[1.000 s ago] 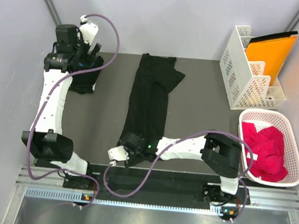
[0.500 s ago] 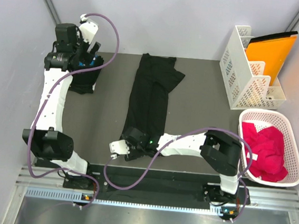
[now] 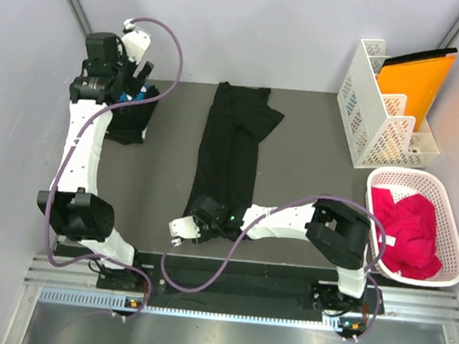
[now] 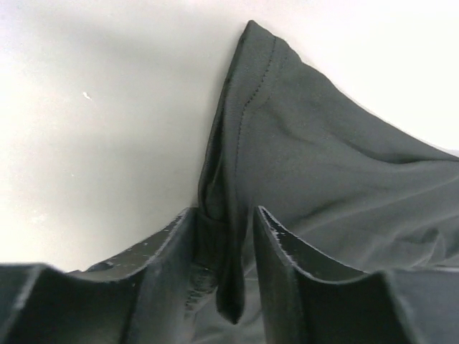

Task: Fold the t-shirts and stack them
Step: Fold the tshirt

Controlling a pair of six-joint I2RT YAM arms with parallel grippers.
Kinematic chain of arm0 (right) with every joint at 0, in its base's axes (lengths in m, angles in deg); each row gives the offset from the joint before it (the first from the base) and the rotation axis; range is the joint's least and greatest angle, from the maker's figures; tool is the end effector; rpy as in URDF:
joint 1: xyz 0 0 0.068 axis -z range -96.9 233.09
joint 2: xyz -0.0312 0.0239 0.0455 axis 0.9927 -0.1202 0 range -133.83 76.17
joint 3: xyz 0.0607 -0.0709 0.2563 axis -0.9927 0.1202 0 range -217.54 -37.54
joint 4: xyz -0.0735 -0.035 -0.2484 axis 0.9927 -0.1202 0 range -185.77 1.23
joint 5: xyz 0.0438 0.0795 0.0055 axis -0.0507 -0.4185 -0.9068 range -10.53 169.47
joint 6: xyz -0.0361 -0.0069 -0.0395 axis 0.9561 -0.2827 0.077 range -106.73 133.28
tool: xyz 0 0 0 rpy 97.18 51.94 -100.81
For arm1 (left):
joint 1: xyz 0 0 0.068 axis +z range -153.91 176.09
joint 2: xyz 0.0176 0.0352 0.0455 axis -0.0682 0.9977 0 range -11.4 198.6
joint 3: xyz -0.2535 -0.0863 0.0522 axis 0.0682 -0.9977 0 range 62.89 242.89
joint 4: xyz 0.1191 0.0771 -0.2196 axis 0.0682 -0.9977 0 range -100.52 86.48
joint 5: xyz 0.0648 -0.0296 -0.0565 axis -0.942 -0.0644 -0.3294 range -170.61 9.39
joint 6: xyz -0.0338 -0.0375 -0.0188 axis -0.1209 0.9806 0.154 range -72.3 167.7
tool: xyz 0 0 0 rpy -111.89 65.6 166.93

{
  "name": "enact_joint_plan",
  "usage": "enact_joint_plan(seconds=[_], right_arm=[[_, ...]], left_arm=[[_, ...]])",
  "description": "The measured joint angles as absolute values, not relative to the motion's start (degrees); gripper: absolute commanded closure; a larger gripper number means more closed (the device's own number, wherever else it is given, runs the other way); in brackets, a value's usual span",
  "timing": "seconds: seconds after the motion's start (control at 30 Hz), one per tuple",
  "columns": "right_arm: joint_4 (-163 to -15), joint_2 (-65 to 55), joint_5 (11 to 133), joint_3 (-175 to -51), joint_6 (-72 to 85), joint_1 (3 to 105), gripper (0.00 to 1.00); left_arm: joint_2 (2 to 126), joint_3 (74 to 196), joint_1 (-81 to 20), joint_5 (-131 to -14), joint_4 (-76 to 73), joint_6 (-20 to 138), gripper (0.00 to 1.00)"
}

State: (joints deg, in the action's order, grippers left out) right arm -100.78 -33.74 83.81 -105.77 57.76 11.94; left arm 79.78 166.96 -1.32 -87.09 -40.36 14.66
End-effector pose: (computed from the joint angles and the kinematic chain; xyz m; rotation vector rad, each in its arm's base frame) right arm 0.1310 0.3753 0.1553 -2.1046 1.3612 0.0972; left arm 0.3503 0.0198 0.4463 0.4590 1.9699 0.5109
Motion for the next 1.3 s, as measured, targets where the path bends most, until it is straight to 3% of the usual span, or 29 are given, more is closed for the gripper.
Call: enact_joint_plan(seconds=[0.3, 0.77, 1.3], right_arm=[[-102.27, -34.22, 81.56, -105.98, 58.75, 12.25, 1.00], [-106.34, -34.35, 76.58, -107.86, 59.78, 13.73, 1.00], [-121.90, -33.13, 66.63, -110.84, 62.38, 14.37, 1.00]], left_arm=[[80.89, 170.33, -0.31, -87.16, -39.46, 13.74, 0.01], [81.02, 170.81, 0.56, -87.55, -39.07, 13.00, 0.01], [81.02, 172.93, 0.56, -87.64, -39.05, 13.00, 0.01]])
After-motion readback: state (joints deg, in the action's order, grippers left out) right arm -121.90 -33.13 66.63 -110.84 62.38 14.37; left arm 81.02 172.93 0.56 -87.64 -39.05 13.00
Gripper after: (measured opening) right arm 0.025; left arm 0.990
